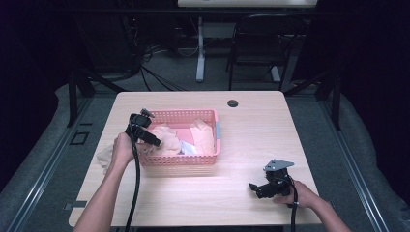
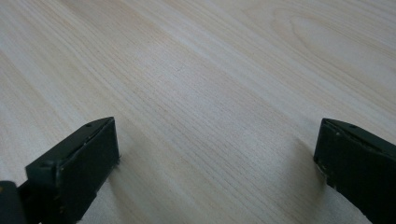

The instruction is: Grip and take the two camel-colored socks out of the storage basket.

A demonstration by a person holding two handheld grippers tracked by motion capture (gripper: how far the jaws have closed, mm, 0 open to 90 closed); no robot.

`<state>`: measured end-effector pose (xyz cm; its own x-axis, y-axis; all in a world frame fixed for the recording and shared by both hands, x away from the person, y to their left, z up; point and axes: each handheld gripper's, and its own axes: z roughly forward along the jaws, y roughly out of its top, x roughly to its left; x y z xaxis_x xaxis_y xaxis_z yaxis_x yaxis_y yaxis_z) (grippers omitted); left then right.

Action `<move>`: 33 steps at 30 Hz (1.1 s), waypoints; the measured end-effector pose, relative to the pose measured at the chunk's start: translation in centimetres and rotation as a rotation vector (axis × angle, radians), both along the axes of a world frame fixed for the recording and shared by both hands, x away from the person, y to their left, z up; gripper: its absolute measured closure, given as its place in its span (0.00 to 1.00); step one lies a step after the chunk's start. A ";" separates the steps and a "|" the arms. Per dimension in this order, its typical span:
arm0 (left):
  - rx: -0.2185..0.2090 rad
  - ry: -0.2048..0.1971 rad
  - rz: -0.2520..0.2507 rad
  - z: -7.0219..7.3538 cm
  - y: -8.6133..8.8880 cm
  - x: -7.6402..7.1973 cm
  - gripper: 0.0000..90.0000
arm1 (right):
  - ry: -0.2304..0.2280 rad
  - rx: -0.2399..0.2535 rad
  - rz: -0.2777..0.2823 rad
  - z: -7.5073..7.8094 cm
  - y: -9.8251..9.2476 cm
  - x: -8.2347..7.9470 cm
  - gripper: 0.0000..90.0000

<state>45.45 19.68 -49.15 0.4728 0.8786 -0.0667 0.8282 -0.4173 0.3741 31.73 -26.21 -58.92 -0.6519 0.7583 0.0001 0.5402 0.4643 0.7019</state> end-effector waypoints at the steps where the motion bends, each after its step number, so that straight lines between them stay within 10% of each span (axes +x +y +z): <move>1: 0.008 0.011 0.002 -0.3 -0.1 0.1 0.42 | -0.001 0.000 -0.001 0.0 0.0 0.0 0.00; 8: 0.048 0.063 0.036 -2.0 -0.1 0.8 0.55 | -0.001 0.000 -0.001 0.0 0.0 0.0 0.00; 14: 0.051 0.082 0.006 -2.2 0.0 1.0 0.85 | -0.001 0.000 -0.001 0.0 0.0 0.0 0.00; 33: 0.014 -0.051 -0.057 4.4 -0.3 0.5 0.92 | -0.001 0.000 -0.001 0.0 0.0 0.0 0.00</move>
<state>45.99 19.34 -44.78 0.5244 0.8509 -0.0298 0.7832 -0.4684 0.4088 31.74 -26.20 -58.93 -0.6511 0.7590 -0.0002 0.5399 0.4634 0.7027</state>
